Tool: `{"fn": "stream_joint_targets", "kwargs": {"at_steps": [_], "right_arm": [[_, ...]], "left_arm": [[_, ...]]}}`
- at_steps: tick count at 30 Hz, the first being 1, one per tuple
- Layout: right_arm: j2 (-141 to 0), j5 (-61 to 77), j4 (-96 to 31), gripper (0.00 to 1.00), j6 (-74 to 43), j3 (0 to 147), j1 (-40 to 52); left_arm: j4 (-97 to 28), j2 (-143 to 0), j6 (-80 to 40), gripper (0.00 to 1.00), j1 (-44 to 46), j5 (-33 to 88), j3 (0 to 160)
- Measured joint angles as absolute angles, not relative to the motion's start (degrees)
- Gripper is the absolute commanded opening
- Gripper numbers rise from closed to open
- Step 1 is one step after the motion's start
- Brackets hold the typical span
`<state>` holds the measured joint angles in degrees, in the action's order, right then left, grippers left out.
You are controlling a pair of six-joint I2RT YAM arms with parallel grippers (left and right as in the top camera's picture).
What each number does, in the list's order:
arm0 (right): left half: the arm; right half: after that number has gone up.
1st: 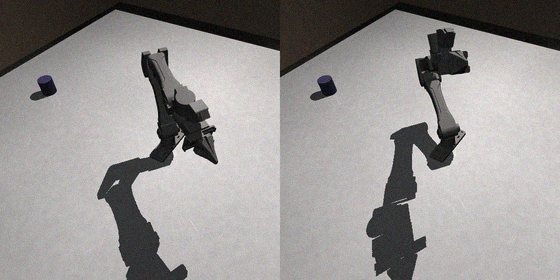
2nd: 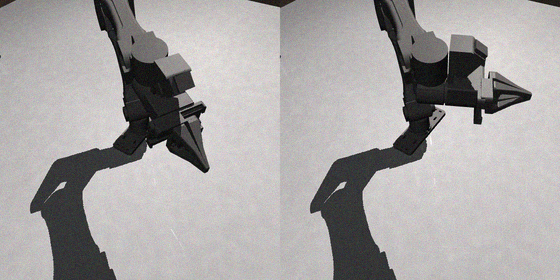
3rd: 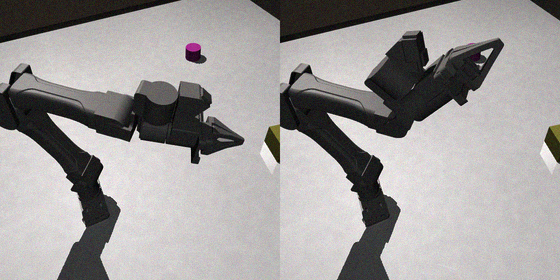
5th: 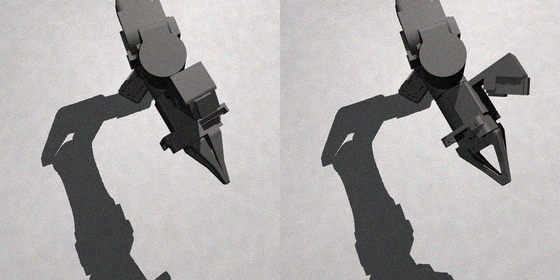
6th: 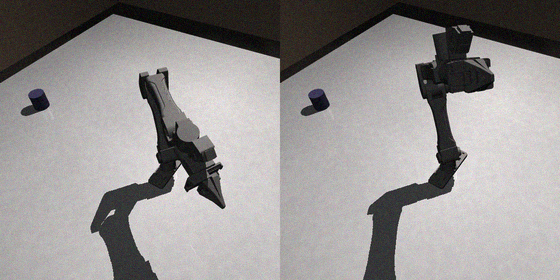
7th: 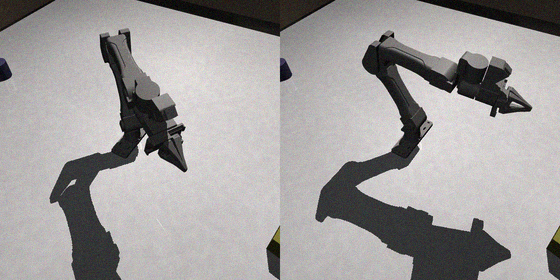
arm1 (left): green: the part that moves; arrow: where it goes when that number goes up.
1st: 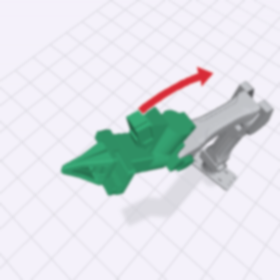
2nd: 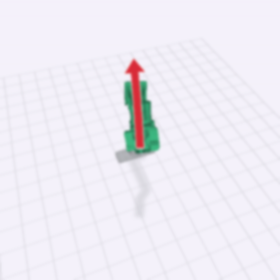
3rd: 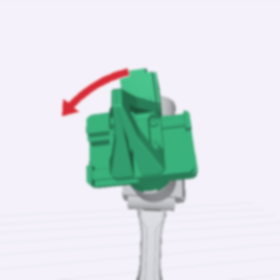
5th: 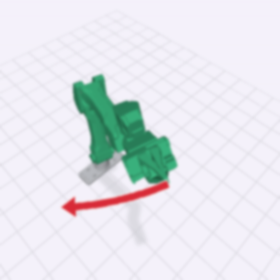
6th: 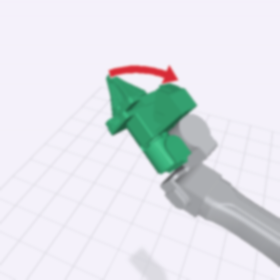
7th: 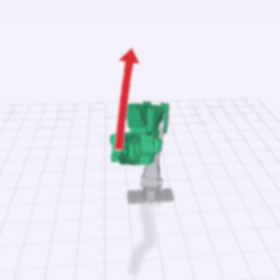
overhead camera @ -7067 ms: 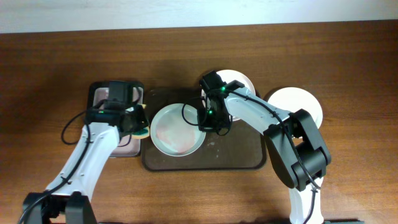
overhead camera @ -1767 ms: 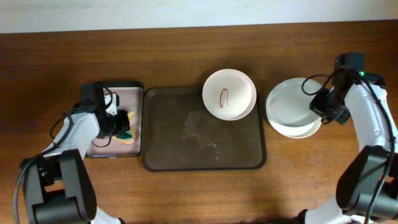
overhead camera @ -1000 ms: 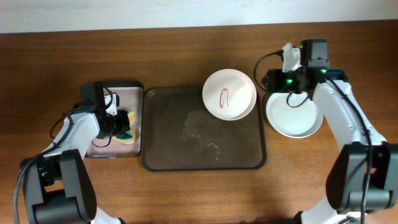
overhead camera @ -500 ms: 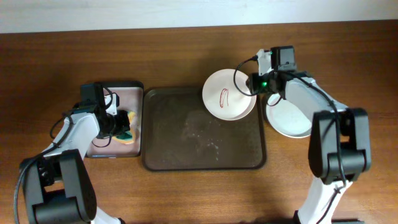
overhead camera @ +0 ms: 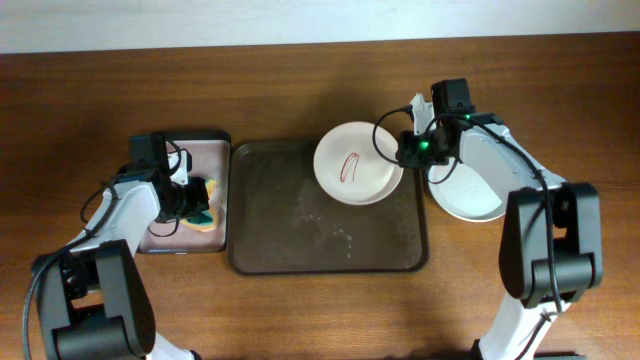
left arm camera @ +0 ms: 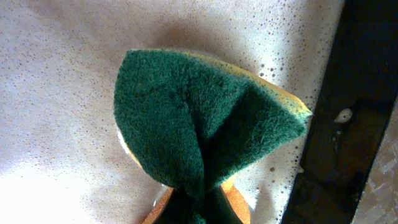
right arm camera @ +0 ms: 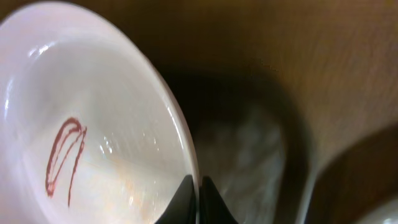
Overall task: Clean dirty plates on tray and stack at the side
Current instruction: 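Grip the rim of the white plate with red marks using the right gripper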
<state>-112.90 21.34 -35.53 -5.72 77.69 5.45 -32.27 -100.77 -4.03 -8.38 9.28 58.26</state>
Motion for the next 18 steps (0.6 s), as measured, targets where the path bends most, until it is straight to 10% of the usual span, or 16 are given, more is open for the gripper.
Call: {"fn": "stream_joint_targets", "kwargs": {"at_steps": [18], "right_arm": [[-112.22, 18.35, -39.59, 0.09, -13.61, 75.26, 18.59]], "left_arm": [[-33.50, -89.08, -4.08, 0.00, -8.10, 12.60, 58.46]]}}
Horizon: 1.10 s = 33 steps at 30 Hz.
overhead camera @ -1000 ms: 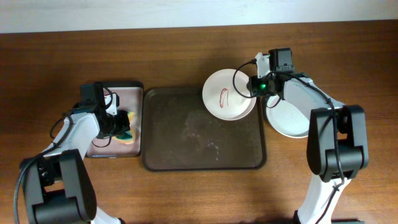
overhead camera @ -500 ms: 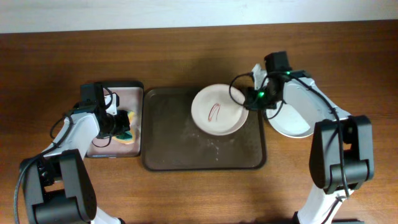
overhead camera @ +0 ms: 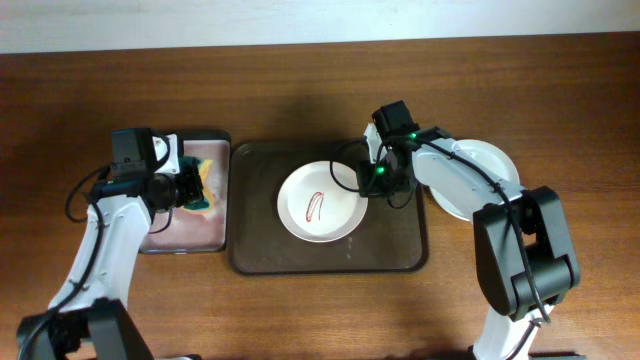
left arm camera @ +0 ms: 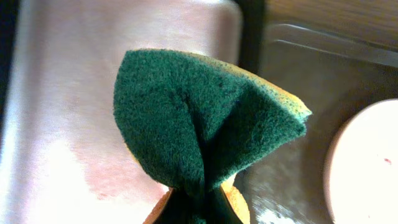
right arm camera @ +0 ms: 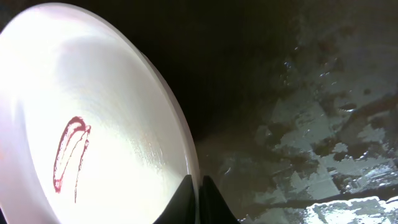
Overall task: Clean dirty plates on tray and stack at the side
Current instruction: 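Grip the rim of the white plate with red marks using the right gripper, then bring the sponge in the left gripper over the red-marked plate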
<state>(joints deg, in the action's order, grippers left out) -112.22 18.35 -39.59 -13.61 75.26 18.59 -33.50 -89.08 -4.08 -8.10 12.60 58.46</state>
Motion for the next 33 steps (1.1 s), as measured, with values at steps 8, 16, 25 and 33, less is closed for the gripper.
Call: {"fn": "stream_joint_targets", "kwargs": {"at_steps": [8, 16, 25, 33], "right_arm": [[-112.20, 17.85, -38.94, 0.08, -13.78, 75.09, 18.74], [-112.22, 17.85, -39.03, 0.08, -13.74, 75.09, 18.74], [-112.22, 17.82, -40.05, 0.14, -13.80, 75.09, 18.74], [-112.22, 17.82, -40.27, 0.16, -14.15, 74.54, 18.74]], "left_arm": [[-34.79, -88.55, -4.10, 0.00, -3.36, 13.98, 58.33], [-34.24, -88.55, -4.12, 0.00, -3.33, 10.26, 58.33], [-32.34, -88.55, -6.57, 0.00, 4.03, 20.58, 58.30], [-26.65, -88.82, -16.56, 0.00, 16.78, 20.56, 58.26]]}}
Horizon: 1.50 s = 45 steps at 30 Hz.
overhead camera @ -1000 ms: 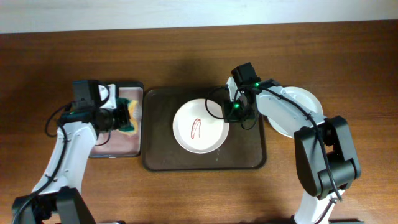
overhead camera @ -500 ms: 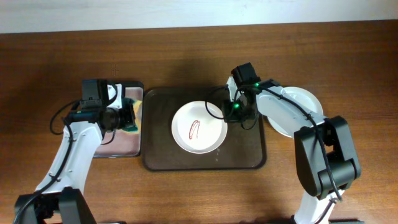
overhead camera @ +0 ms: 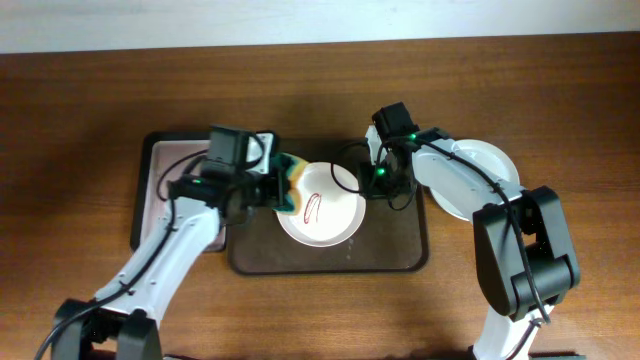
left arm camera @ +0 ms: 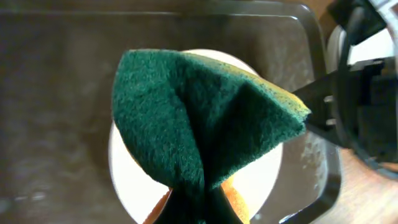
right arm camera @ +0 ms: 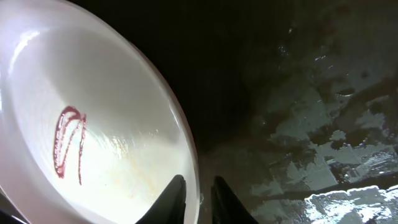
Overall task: Clean dirty plates on tray and stack at the side
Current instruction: 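Bring the sponge in the left gripper over the red-marked plate, then scrub the red-marked plate with the sponge using the left gripper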
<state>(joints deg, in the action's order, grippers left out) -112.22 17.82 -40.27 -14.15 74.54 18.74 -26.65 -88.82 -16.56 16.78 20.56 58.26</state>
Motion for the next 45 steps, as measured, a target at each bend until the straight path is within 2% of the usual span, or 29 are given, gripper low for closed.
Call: {"fn": "stream_joint_targets", "kwargs": {"at_steps": [6, 15, 21, 31, 36, 45], "right_arm": [[-112.22, 17.85, -39.27, 0.04, -14.41, 71.57, 18.81], [-112.22, 17.87, -38.89, 0.04, -14.57, 71.44, 18.81], [-112.22, 17.87, -38.87, 0.04, -14.57, 71.44, 18.81], [-112.22, 18.06, -38.70, 0.04, -14.55, 71.33, 18.92], [-112.22, 18.06, -38.79, 0.04, -14.57, 71.33, 18.96], [-112.22, 18.26, -38.96, 0.04, -14.57, 71.33, 18.96]], "left_arm": [[-22.76, -92.71, -24.43, 0.00, 21.89, 19.27, 58.26], [-15.57, -99.70, -29.95, 0.00, 27.73, 18.61, 58.26], [-14.94, -104.68, -33.47, 0.00, 31.46, 13.96, 58.26], [-21.87, -105.58, -34.50, 0.00, 29.45, 6.09, 59.75], [-24.01, -105.21, -31.79, 0.00, 24.73, 5.80, 59.94], [-26.72, -98.02, -26.26, 0.00, 23.27, 7.35, 61.58]]}}
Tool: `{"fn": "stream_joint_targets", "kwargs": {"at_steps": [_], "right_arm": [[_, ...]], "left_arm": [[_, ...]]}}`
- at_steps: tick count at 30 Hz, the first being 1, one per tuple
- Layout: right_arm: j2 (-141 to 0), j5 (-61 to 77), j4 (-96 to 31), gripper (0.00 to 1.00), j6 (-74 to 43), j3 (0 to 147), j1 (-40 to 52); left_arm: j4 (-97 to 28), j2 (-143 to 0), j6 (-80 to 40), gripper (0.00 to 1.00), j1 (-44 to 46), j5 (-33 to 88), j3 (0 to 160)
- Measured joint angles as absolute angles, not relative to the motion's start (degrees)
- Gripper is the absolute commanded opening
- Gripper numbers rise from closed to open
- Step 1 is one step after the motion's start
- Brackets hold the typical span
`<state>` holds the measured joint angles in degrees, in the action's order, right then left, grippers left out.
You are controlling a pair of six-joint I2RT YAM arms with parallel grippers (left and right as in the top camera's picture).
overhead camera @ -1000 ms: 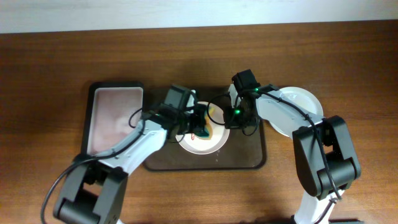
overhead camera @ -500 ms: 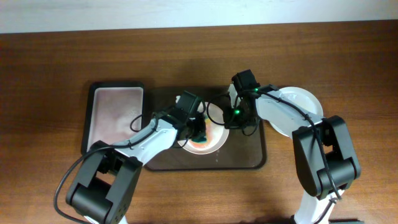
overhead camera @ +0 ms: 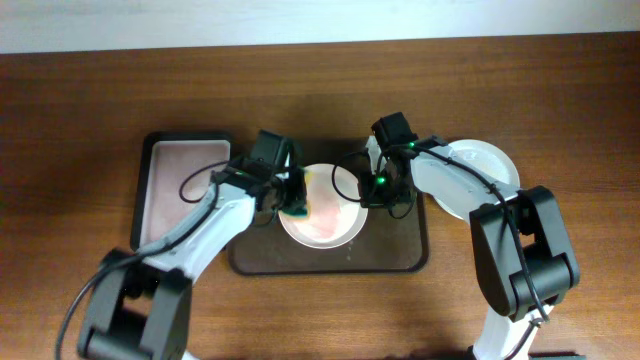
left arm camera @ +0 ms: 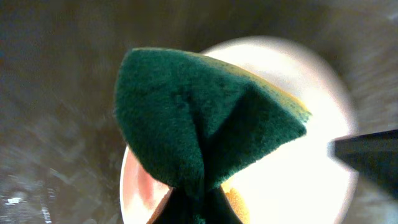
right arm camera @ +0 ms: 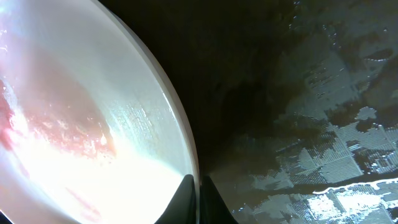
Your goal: Clean dirty plates on tray and stack at the side
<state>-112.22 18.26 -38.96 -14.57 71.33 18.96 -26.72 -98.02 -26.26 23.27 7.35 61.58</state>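
Observation:
A white plate [overhead camera: 330,215] smeared pink lies in the dark tray [overhead camera: 405,250]. My left gripper [overhead camera: 292,200] is shut on a green and yellow sponge [left arm camera: 205,118], which presses on the plate's left part [left arm camera: 298,168]. My right gripper [right arm camera: 198,186] is shut on the plate's right rim [right arm camera: 180,124]. In the right wrist view the red mark shows as a blurred pink smear [right arm camera: 56,124].
A pink soapy tray [overhead camera: 175,190] stands at the left of the dark tray. A clean white plate [overhead camera: 485,175] rests on the wooden table at the right, partly under my right arm. Wet patches [right arm camera: 336,155] cover the dark tray's floor.
The left gripper with the sponge has moved further onto the plate. The sharp red mark is now a pink smear. The right gripper, jaws apart at the rim before, is shut on it.
The left gripper held the sponge in the soapy tray while the right held the marked plate at the tray's far right corner. The plate then lay mid-tray and the sponge was lifted. Later the sponge hung at the plate's left edge, and now the mark is smeared.

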Motion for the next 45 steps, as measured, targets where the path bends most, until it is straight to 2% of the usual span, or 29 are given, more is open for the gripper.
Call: {"fn": "stream_joint_targets", "kwargs": {"at_steps": [6, 16, 27, 28, 29, 30, 31, 36, 39, 43, 45], "right_arm": [[-112.20, 18.26, -38.98, 0.04, -14.57, 71.33, 18.96], [-112.20, 18.24, -39.11, 0.04, -14.57, 71.33, 18.96], [-112.22, 18.55, -39.40, 0.04, -14.57, 71.33, 18.96], [-112.22, 18.57, -39.40, 0.05, -14.55, 71.33, 18.96], [-112.22, 18.61, -39.40, 0.12, -14.59, 71.33, 18.96], [-112.22, 18.65, -39.40, 0.25, -14.55, 71.33, 18.96], [-112.22, 18.46, -39.48, 0.28, -14.50, 71.33, 18.96], [-112.20, 18.00, -38.94, 0.25, -14.50, 71.24, 18.96], [-112.20, 17.93, -38.50, 0.19, -14.48, 71.24, 18.96], [-112.22, 17.85, -38.54, 0.18, -14.55, 71.22, 19.03], [-112.22, 17.85, -38.57, 0.10, -14.52, 71.22, 19.40]], "left_arm": [[-26.22, -94.54, -25.93, 0.00, 23.11, 7.07, 63.33], [-26.20, -106.34, -26.61, 0.00, 26.96, 8.21, 63.07], [-32.29, -106.41, -26.50, 0.00, 25.82, -0.82, 65.45], [-33.10, -106.41, -26.24, 0.00, 25.58, -0.62, 65.98], [-34.28, -106.39, -25.87, 0.00, 25.23, -0.12, 66.96], [-35.22, -106.30, -25.56, 0.00, 25.04, 0.40, 67.77], [-36.07, -106.06, -25.26, 0.00, 24.86, 0.95, 68.49], [-40.40, -101.45, -24.95, 0.00, 23.75, 0.89, 69.76], [-43.83, -98.96, -24.82, 0.00, 21.43, -0.19, 70.30], [-45.43, -98.78, -24.12, 0.00, 16.45, -0.71, 70.30], [-45.45, -98.78, -22.26, 0.00, 13.37, -0.71, 70.30]]}}
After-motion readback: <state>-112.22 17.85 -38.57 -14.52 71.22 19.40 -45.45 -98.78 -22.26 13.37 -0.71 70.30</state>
